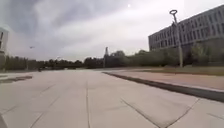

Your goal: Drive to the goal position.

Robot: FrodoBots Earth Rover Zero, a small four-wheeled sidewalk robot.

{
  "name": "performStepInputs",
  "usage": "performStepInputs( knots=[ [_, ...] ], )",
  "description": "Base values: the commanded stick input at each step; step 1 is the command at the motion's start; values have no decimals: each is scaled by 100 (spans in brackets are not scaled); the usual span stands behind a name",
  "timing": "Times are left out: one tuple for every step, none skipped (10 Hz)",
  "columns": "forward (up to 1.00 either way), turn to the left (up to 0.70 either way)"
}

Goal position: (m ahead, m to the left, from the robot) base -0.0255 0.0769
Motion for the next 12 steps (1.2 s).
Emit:
performStepInputs(
  knots=[
    [50, 0],
    [50, 0],
    [50, 0],
    [50, 0],
    [50, 0],
    [50, 0],
    [50, 0],
    [50, 0],
    [50, 0],
    [50, 0],
    [50, 0],
    [50, 0]
  ],
)
